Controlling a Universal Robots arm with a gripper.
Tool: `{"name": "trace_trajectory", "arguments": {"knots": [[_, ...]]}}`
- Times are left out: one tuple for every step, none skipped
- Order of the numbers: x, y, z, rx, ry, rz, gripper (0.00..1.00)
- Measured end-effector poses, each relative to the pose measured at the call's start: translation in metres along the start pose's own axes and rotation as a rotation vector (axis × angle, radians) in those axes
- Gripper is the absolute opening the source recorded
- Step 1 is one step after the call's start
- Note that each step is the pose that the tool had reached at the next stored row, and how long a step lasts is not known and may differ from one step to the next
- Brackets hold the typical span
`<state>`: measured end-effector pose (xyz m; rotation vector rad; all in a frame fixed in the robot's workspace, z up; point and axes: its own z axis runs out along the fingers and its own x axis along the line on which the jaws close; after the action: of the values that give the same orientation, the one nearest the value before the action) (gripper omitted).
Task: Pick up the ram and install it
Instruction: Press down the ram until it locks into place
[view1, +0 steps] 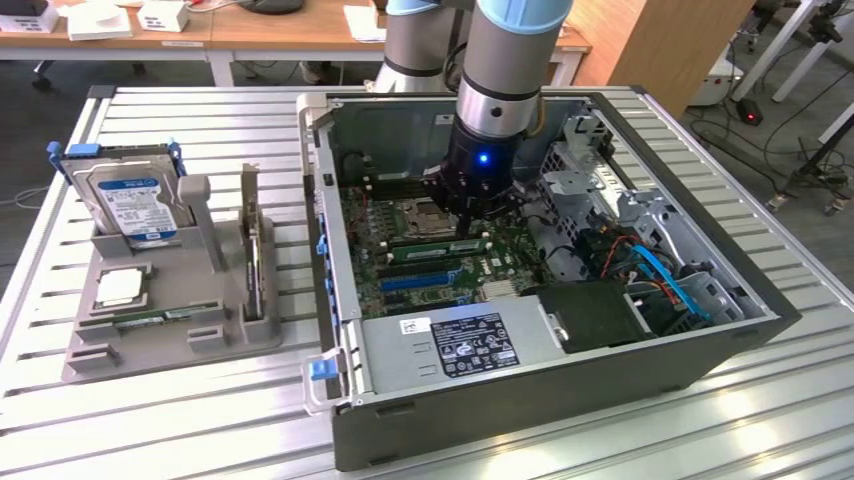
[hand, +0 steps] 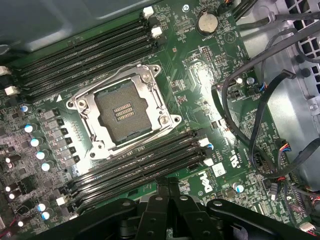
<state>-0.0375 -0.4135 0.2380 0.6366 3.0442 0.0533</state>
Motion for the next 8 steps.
{"name": "trace_trajectory", "arguments": {"knots": [[0.0,0.0,0.0,0.0,0.0001,-0.001,0.09],[0.0,0.0,0.0,-0.0001,0.0001,-0.003,0.09],[0.0,0.0,0.0,-0.0001,0.0002,-0.005,0.09],[0.0,0.0,0.0,-0.0003,0.0003,-0.008,0.09],[0.0,0.0,0.0,-0.0004,0.0005,-0.012,0.09],[0.0,0.0,0.0,-0.0004,0.0007,-0.017,0.09],[0.0,0.0,0.0,-0.0005,0.0009,-0.022,0.09],[0.0,0.0,0.0,-0.0006,0.0011,-0.027,0.09]]}}
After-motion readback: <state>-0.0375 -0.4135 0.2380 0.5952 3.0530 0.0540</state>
